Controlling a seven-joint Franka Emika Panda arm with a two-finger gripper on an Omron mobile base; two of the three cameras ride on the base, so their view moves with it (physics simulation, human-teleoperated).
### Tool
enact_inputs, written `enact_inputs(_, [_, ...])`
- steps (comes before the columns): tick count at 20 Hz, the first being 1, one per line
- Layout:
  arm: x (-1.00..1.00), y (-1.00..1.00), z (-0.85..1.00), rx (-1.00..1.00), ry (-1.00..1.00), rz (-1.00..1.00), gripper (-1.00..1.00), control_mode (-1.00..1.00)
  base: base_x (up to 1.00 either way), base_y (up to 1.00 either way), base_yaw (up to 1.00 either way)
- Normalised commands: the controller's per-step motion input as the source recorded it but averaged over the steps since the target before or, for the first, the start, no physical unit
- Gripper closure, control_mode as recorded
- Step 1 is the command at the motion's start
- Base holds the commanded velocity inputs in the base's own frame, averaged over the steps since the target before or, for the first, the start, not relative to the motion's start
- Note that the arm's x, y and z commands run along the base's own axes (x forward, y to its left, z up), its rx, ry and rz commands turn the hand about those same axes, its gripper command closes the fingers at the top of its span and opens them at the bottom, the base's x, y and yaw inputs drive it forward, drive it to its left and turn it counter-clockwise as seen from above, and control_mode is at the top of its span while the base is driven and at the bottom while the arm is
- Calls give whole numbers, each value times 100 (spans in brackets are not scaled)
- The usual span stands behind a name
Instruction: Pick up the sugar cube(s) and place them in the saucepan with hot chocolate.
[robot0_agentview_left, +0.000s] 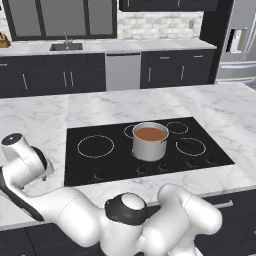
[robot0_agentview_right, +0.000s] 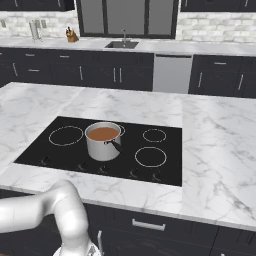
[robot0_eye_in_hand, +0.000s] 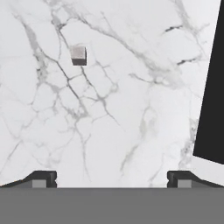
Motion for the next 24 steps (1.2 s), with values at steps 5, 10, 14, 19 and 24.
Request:
enact_inputs(5, [32,3,0,0,0,0,-100,-100,0,0,0])
enact_inputs(10, [29,5,-13,0,1,0,-100,-100,0,0,0])
enact_inputs(14, [21,17,-19,0,2,2,-100,-100,0,0,0])
enact_inputs(19, [12,31,-11,3,0,8,-100,-100,0,0,0])
enact_inputs(24, [15,25,-10,3,0,11,-100,-100,0,0,0])
